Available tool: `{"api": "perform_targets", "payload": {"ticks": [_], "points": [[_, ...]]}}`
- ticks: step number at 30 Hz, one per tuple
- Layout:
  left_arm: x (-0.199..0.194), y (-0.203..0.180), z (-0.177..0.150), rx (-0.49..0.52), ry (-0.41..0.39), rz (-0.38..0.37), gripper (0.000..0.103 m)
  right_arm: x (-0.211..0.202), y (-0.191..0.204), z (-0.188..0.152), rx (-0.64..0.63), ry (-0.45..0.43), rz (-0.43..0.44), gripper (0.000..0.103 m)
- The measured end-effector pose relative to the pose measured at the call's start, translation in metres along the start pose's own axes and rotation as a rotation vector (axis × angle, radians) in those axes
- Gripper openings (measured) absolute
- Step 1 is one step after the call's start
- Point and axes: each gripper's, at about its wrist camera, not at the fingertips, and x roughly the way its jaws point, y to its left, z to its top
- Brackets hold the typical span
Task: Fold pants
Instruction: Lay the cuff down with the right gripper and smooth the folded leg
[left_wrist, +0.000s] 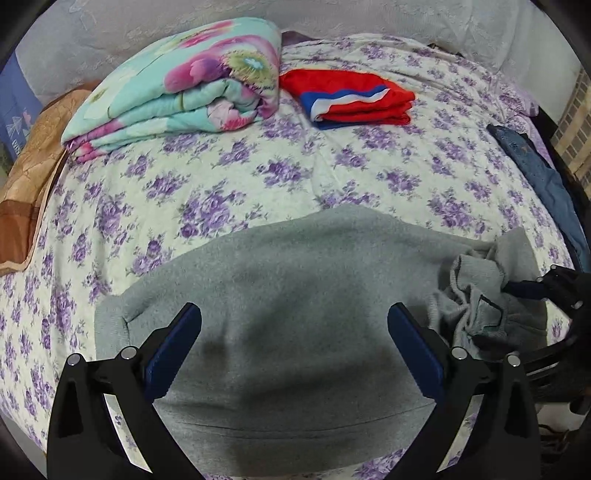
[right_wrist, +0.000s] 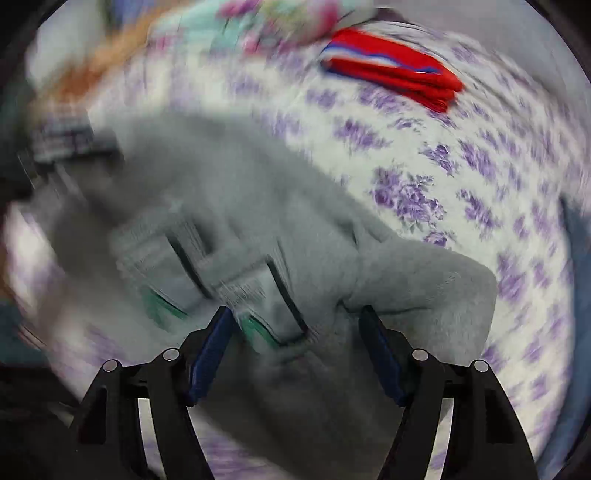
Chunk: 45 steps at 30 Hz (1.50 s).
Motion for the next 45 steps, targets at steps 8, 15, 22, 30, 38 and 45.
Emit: {"api": "perform_targets", "payload": {"ticks": [8,15,22,30,38,45], "points": [[0.011,0.006,-0.01,-0.048,0.049,-0.004,0.099,-0.089,-0.053,-0.021,0.206,-0.208,0.401,0.024],[0.021,-0.005,-0.011,-0.01,0.073,-0.012,0.099,0.001,-0.002,-0.019,0.228,0.025,0.434,0.073],[-0.003,-0.014,0.003,-0.025,-0.005,-0.091,0.099,-0.051,-0.032,-0.013,0.22,-0.068,0.512,0.076],[0.005,-0.064,0.006,0.063,0.007,-0.138,0.099,-0.014,-0.093,0.04,0.25,-0.068,0.245,0.051],[0.041,-0.079,-0.018,0.042,0.139,-0.13,0.099,0.034,-0.058,0.05,0.009,0.095,0.13,0.036],[0.056,-0.076,-0.028,0.025,0.18,-0.053,0.099,0.036,-0.053,0.073,-0.17,0.11,0.004,0.008]]}}
